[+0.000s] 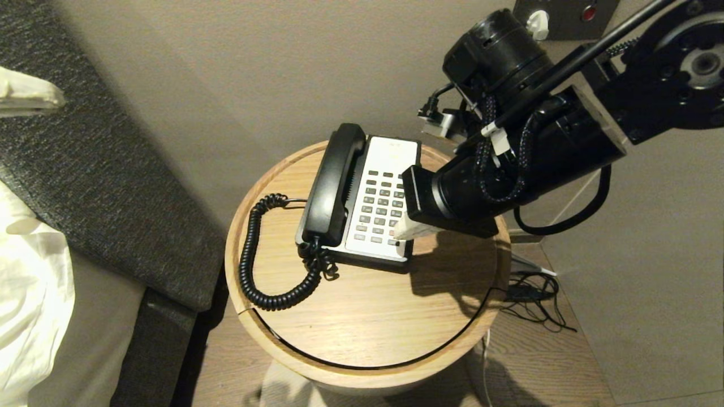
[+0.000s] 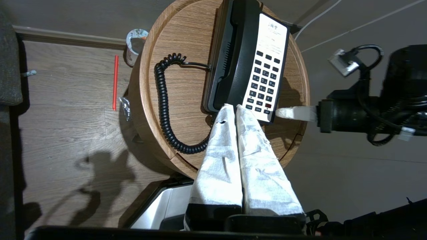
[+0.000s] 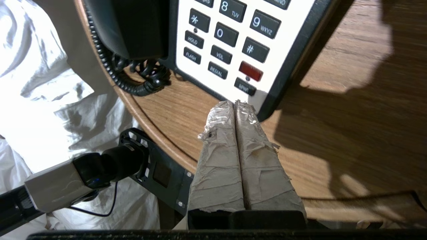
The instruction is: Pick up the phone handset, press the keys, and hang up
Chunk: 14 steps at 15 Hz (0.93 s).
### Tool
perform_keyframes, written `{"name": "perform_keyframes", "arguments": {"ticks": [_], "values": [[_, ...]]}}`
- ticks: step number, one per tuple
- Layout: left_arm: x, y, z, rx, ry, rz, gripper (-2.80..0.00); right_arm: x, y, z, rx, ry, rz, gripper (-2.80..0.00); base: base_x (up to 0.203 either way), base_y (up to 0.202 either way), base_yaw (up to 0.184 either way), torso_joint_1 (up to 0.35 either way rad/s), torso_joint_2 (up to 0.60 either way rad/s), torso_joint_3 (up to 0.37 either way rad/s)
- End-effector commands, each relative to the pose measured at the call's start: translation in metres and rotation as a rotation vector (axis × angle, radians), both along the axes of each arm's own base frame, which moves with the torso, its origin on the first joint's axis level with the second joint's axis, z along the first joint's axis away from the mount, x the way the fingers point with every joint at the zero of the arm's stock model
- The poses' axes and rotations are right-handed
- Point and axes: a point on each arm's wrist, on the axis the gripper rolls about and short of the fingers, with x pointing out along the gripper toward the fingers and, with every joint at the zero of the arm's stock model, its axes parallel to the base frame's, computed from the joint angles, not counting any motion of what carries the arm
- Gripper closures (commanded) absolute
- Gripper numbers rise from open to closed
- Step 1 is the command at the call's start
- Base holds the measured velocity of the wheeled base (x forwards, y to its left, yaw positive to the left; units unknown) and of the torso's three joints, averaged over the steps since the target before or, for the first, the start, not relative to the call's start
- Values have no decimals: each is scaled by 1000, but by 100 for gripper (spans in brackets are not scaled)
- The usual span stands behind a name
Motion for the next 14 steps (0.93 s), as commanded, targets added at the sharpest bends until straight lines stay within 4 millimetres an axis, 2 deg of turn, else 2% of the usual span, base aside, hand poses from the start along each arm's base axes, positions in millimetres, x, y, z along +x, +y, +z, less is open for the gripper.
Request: {"name": "perform_keyframes", "arguments": {"ticks": [1, 4, 7, 10, 12, 14], "values": [[0, 0, 0, -1, 5, 3, 0, -4, -4, 6, 13, -10, -4, 0, 0, 0, 0, 0, 0, 0], [-3, 2, -1, -1, 5, 2, 0, -4, -4, 6, 14, -7, -6, 0, 0, 0, 0, 0, 0, 0], [-13, 9, -7, -1, 6, 16, 0, -24, -24, 31, 69, -43, -24, 0, 0, 0, 0, 0, 0, 0], [-27, 21, -18, 2, 5, 81, 0, -53, -63, 61, 130, -108, -63, 0, 0, 0, 0, 0, 0, 0], [-42, 32, -27, -3, -6, 144, 0, -75, -98, 76, 169, -158, -116, 0, 0, 0, 0, 0, 0, 0], [-60, 41, -32, -19, -39, 222, 0, -100, -135, 82, 194, -199, -185, 0, 0, 0, 0, 0, 0, 0]]}}
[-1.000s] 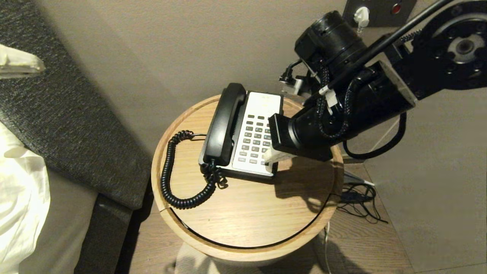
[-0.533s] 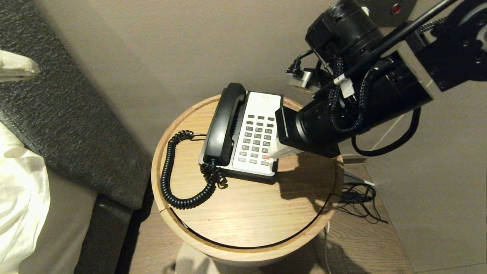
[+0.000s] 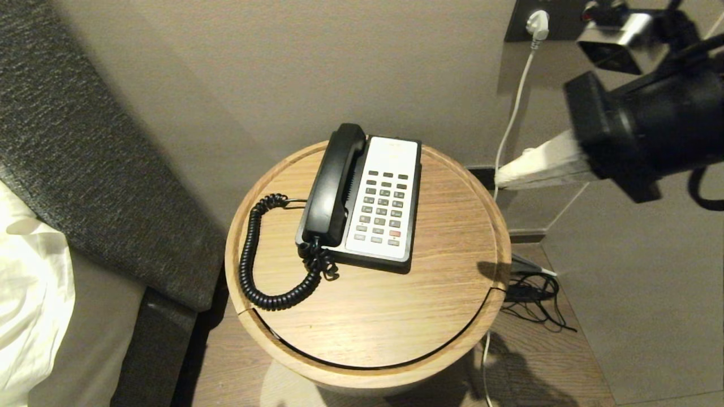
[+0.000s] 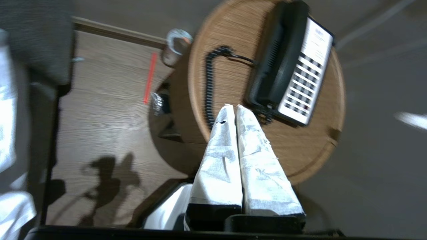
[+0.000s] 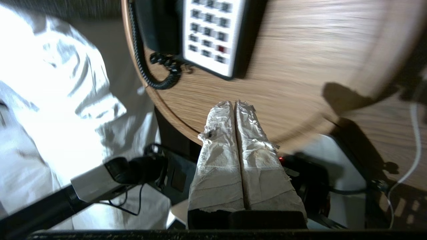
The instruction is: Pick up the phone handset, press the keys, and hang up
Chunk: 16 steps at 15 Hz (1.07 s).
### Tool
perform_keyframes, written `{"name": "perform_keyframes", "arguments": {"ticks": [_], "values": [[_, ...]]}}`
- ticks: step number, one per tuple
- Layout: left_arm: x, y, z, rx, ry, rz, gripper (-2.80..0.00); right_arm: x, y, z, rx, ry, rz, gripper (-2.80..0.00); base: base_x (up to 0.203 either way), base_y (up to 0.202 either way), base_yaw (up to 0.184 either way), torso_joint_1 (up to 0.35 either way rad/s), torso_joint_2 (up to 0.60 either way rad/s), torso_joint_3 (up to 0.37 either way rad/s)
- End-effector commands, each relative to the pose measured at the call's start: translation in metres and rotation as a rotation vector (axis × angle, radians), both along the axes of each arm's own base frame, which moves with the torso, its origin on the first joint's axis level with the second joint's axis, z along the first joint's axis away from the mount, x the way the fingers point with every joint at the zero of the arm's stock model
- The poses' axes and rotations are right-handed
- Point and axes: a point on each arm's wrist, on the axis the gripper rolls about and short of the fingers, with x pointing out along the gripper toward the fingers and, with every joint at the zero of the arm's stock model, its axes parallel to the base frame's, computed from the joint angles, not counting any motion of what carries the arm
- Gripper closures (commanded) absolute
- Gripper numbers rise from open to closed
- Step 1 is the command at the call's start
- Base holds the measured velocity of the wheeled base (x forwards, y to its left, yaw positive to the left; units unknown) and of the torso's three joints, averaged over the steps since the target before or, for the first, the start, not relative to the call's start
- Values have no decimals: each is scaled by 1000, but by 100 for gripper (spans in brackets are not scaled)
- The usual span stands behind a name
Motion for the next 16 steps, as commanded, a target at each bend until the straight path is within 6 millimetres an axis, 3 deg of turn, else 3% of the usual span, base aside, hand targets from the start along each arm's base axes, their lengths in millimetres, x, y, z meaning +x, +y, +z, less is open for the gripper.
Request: {"name": "perform_keyframes", "arguments": {"ticks": [1, 4, 8, 12, 16], "values": [[-32, 14, -6, -24, -59, 96, 0, -51, -56, 17, 69, -86, -75, 0, 0, 0, 0, 0, 0, 0], [-60, 20, -13, -62, -103, 196, 0, -99, -100, 10, 104, -141, -173, 0, 0, 0, 0, 0, 0, 0], [-91, 23, -46, -35, -118, 245, 0, -166, -139, -5, 202, -199, -310, 0, 0, 0, 0, 0, 0, 0], [-111, 24, -85, -8, -105, 252, 0, -222, -158, -34, 234, -210, -406, 0, 0, 0, 0, 0, 0, 0], [-125, 20, -117, -9, -94, 294, 0, -257, -162, -64, 223, -204, -485, 0, 0, 0, 0, 0, 0, 0]]}}
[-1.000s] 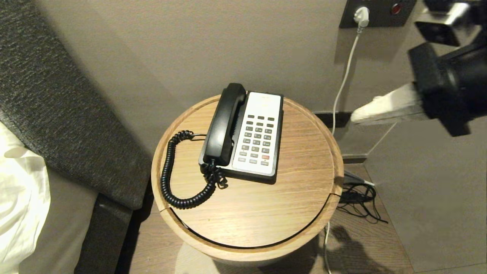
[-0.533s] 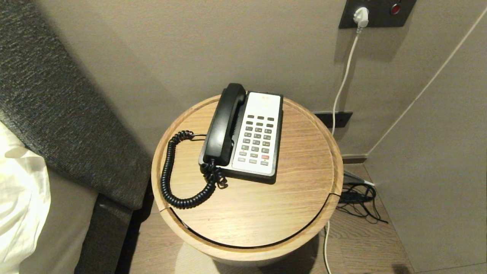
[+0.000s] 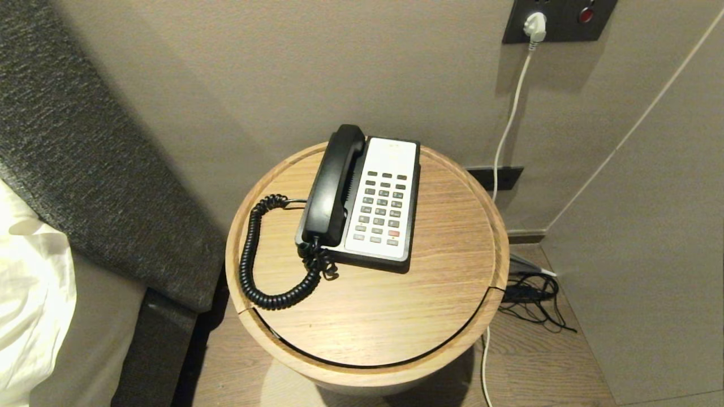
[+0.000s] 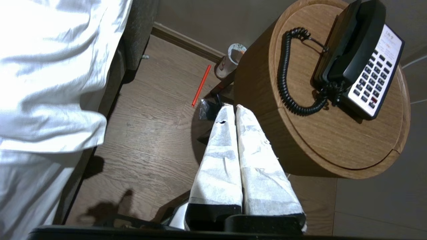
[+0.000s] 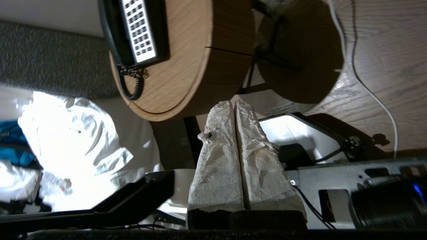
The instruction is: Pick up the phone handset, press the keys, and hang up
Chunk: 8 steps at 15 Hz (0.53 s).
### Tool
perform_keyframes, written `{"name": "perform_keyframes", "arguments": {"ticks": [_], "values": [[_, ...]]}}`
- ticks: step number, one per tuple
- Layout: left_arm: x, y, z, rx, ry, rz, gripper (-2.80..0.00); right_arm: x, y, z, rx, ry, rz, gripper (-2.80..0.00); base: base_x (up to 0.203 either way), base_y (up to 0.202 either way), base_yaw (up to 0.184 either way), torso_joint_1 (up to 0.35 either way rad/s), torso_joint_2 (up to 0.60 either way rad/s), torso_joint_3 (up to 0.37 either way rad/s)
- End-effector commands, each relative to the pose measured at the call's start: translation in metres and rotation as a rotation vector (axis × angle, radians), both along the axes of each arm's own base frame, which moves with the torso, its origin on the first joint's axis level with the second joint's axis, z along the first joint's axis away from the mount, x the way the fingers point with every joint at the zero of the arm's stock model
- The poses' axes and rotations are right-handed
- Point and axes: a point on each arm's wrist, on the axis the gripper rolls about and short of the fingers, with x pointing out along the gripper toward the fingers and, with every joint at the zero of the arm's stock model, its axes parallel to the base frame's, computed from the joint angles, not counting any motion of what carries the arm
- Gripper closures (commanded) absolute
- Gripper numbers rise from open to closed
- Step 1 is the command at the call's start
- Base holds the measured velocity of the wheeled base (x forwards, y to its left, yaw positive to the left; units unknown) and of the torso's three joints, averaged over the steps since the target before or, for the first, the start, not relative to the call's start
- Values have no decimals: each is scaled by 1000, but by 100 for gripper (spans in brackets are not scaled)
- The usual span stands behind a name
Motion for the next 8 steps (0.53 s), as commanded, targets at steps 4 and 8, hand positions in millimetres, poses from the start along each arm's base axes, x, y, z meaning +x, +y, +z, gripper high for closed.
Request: {"name": "perform_keyframes", "arguments": {"ticks": [4, 8], "values": [[-20, -3, -40, -15, -7, 13, 0, -50, -8, -33, 14, -45, -51, 0, 0, 0, 0, 0, 0, 0], [-25, -5, -60, -16, -5, 22, 0, -71, -5, -60, 13, -40, -105, 0, 0, 0, 0, 0, 0, 0]]}}
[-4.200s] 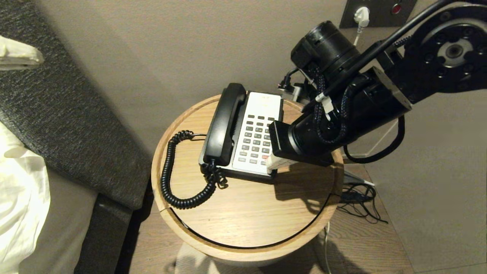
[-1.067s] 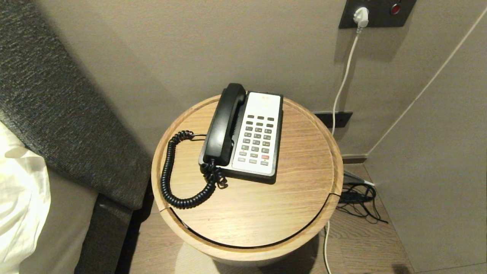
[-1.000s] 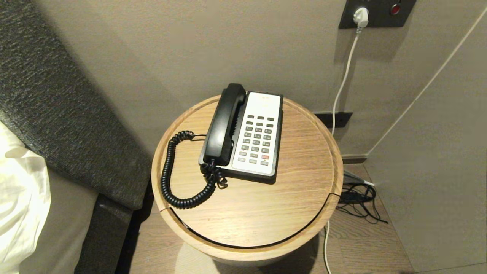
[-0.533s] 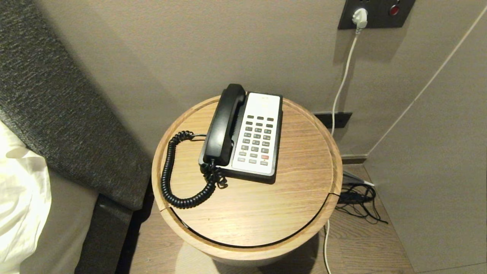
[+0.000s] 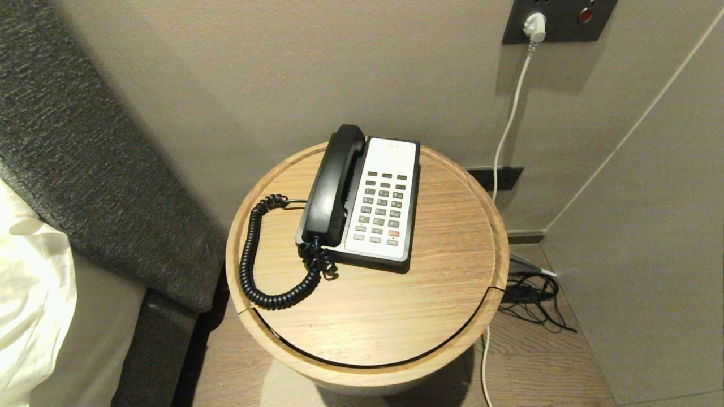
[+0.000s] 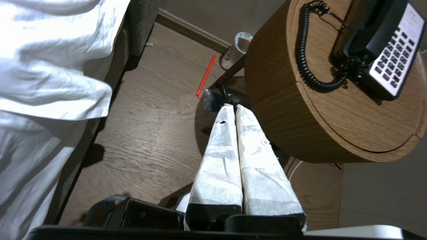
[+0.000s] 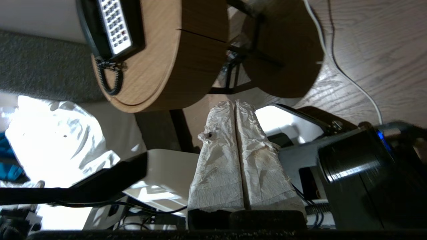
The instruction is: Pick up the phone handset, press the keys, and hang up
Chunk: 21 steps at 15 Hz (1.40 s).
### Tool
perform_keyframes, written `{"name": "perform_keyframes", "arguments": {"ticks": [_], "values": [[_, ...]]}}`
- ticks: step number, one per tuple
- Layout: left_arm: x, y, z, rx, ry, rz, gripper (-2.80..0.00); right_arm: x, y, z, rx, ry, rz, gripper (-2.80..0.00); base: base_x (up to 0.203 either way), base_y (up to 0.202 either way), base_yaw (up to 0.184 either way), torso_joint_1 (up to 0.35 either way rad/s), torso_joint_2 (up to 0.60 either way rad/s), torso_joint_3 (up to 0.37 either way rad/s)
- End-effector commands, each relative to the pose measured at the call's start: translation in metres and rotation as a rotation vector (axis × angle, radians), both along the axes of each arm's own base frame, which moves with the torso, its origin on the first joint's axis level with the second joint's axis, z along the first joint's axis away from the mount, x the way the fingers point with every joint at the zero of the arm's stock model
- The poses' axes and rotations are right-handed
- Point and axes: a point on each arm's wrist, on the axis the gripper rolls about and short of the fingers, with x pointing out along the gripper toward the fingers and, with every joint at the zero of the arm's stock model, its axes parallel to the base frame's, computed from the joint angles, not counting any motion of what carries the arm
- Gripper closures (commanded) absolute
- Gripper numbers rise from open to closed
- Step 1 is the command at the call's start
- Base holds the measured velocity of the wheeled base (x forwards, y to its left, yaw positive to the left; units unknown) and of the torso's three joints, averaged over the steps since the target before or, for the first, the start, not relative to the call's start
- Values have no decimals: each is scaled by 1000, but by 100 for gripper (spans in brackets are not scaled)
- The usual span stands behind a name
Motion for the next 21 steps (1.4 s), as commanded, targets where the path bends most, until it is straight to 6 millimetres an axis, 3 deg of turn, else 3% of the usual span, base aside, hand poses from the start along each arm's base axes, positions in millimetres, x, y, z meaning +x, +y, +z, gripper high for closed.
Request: {"name": "perform_keyframes", "arguments": {"ticks": [1, 7, 11, 13, 16, 19, 21], "values": [[-5, -1, -13, 1, -3, 14, 0, -17, 2, -18, 8, -35, -37, 0, 0, 0, 0, 0, 0, 0], [-9, -1, -47, 44, 9, 8, 0, -24, 16, -23, 41, -37, -108, 0, 0, 0, 0, 0, 0, 0], [-8, -1, -59, 68, 23, 4, 0, -44, 21, -65, -28, -120, -76, 0, 0, 0, 0, 0, 0, 0], [-9, -1, -74, 135, 21, -13, 0, -39, 21, -88, -131, -110, -42, 0, 0, 0, 0, 0, 0, 0], [3, -1, -91, 222, -10, -36, 0, -23, 22, -99, -175, -70, -20, 0, 0, 0, 0, 0, 0, 0], [31, -1, -105, 340, -102, -40, 0, 18, 21, -110, -271, -167, -22, 0, 0, 0, 0, 0, 0, 0], [48, -1, -117, 406, -174, -35, 0, 47, 21, -128, -335, -219, -33, 0, 0, 0, 0, 0, 0, 0]]}}
